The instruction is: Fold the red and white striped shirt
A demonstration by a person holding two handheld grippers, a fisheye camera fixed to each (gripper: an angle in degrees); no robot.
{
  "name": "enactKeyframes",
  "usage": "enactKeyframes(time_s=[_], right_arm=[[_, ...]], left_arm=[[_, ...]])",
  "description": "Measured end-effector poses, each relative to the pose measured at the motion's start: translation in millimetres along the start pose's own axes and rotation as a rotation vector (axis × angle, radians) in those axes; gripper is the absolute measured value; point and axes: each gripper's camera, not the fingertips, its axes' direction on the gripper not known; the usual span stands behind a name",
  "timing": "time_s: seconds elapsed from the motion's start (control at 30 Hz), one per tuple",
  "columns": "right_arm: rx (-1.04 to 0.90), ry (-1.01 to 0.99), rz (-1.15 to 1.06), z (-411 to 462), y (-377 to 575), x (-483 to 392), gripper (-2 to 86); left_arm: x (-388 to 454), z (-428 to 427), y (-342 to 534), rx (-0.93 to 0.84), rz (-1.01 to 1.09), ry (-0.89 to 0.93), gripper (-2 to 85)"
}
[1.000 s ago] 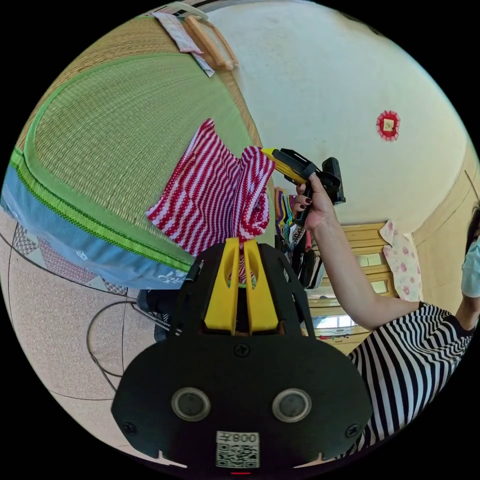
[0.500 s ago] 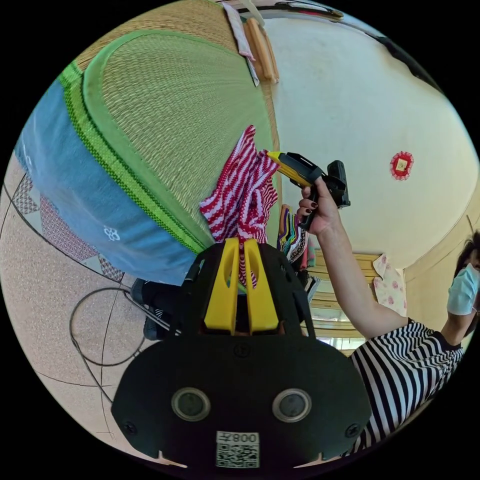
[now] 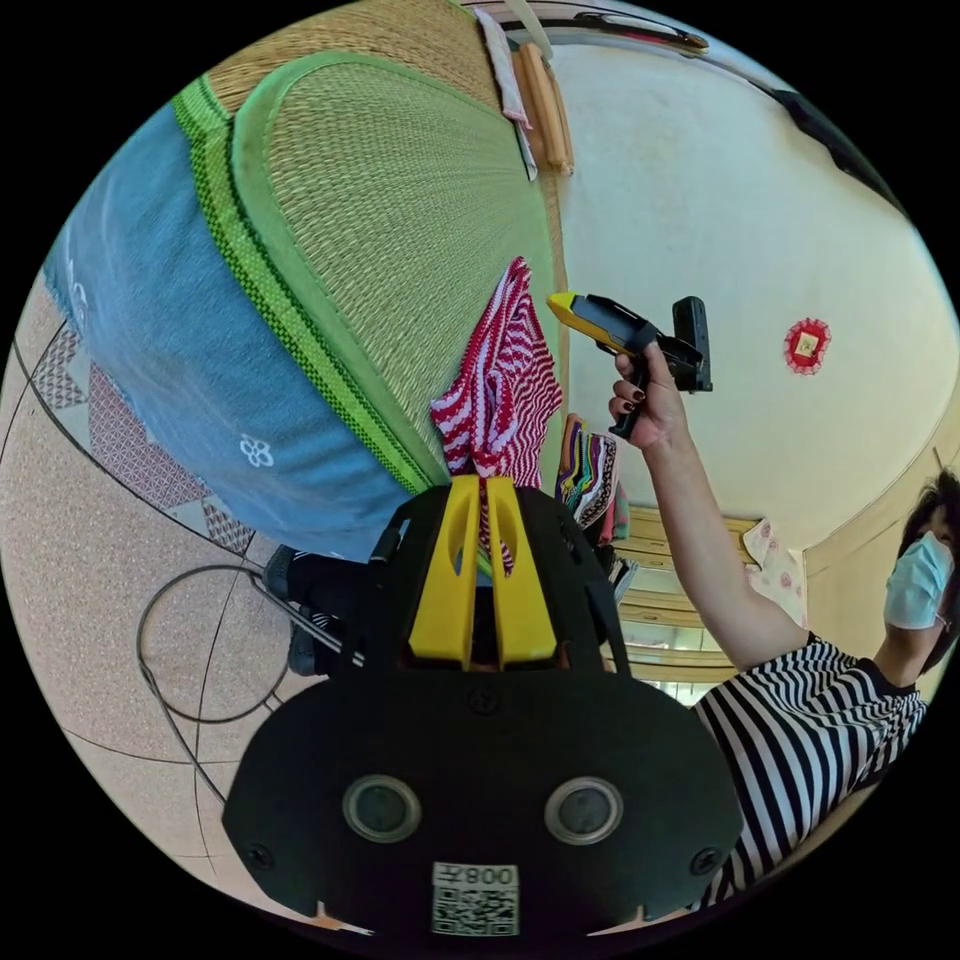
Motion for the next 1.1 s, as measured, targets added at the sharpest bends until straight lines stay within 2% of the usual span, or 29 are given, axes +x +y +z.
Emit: enactKeyframes(time_s=[0.3,0.5,0.67,0.8,0.93,1.1], right_arm=[[0.089,-0.142,0.048,3.7,47.7,39.6,2.6],[0.107,-0.31,0.018,23.3,113.7,45.8,2.9],[0.101,-0.379,0.054,40.2,174.2,53.2,2.7],[0.104,-0.393,0.088,47.1,200.5,60.2,2.4],[0.098,-0.397,0.123,54.5,223.2,69.8,2.5],[0.092,-0.378,0.118,58.1,242.5,72.3,2.5]], left_arm=[[31.2,-19.8,-2.8,0.003,0.071,-0.055,0.8],[43.2,-35.2,0.4,0.052,0.071,-0.107,1.0],[74.7,-27.1,-6.2,0.018,0.181,-0.163,4.4],[94.2,-1.6,-15.0,-0.063,0.26,-0.285,5.7],[114.0,20.7,-15.4,-0.122,0.311,-0.424,1.8],[142.2,23.9,-13.5,-0.086,0.372,-0.41,0.5]])
